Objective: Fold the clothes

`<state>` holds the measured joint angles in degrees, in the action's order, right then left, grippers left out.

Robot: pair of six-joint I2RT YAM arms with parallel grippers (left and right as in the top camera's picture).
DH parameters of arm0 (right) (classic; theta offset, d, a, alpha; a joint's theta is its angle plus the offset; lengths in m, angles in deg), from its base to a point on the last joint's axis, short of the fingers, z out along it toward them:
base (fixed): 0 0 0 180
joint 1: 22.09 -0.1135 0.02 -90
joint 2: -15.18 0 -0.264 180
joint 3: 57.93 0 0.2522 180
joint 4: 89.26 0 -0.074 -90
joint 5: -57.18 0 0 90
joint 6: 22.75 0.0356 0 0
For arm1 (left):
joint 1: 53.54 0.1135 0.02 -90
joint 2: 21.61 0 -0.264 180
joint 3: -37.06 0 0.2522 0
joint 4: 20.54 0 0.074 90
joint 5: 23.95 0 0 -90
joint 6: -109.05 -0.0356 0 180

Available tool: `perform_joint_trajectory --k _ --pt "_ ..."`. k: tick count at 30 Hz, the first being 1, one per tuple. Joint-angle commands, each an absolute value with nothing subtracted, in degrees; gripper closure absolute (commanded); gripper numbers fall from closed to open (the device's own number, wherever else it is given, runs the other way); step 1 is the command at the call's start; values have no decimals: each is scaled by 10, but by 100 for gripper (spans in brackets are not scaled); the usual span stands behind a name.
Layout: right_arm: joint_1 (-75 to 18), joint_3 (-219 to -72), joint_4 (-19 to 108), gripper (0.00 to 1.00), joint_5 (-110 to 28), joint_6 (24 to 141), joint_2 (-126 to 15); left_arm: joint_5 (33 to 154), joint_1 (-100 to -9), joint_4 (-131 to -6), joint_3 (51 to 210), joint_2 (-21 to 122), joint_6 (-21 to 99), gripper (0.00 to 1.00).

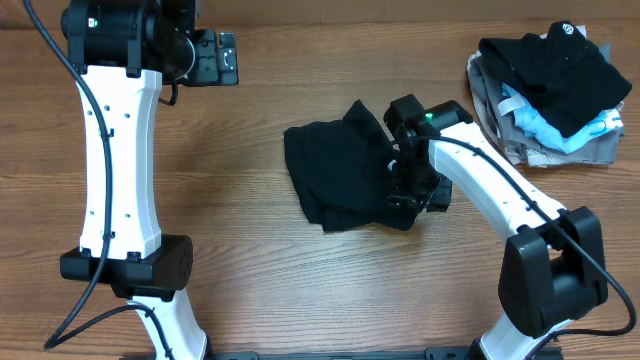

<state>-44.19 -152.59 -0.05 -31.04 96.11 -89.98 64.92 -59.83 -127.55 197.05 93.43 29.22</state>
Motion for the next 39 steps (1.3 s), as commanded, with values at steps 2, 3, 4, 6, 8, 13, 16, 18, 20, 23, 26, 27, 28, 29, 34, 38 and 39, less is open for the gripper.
perform_joint_trajectory --k 2,3,4,6,8,13,16,18,20,23,26,27,28,29,34,38,39 --pt "-440 -1584 -9 34 -306 943 -866 641 -599 -1275 1972 939 278 0" --pt "-442 -1597 -4 32 -305 936 -860 641 -599 -1275 1972 939 278 0" --pt "-442 -1616 10 29 -308 919 -853 641 -599 -1275 1972 939 278 0" --pt "-442 -1633 48 28 -322 881 -848 641 -599 -1274 1972 940 278 0" --pt "-441 -1630 111 26 -329 840 -851 641 -599 -1274 1972 943 278 0" --pt "-433 -1620 212 26 -329 771 -903 641 -599 -1274 1972 945 278 0" --pt "-422 -1620 240 36 -329 729 -937 641 -599 -1275 1972 945 278 0" --pt "-412 -1620 249 37 -331 712 -957 641 -599 -1275 1972 946 278 0" --pt "-395 -1620 253 38 -344 696 -980 641 -599 -1275 1972 946 278 0" --pt "-374 -1620 261 40 -385 671 -998 641 -599 -1274 1972 946 278 0" --pt "-357 -1620 281 60 -407 672 -1005 641 -599 -1274 1972 946 278 0" --pt "-354 -1620 289 67 -419 669 -1005 641 -599 -1274 1972 946 278 0" --pt "-352 -1620 293 71 -429 667 -1005 641 -599 -1274 1972 946 278 0" --pt "-351 -1620 300 72 -450 655 -1005 641 -599 -1274 1972 946 278 0" --pt "-351 -1620 307 79 -475 653 -1009 641 -599 -1273 1972 946 278 0" --pt "-338 -1620 314 96 -475 655 -1010 641 -599 -1273 1972 946 278 0" --pt "-333 -1621 316 96 -475 658 -1010 641 -599 -1273 1972 946 278 0"
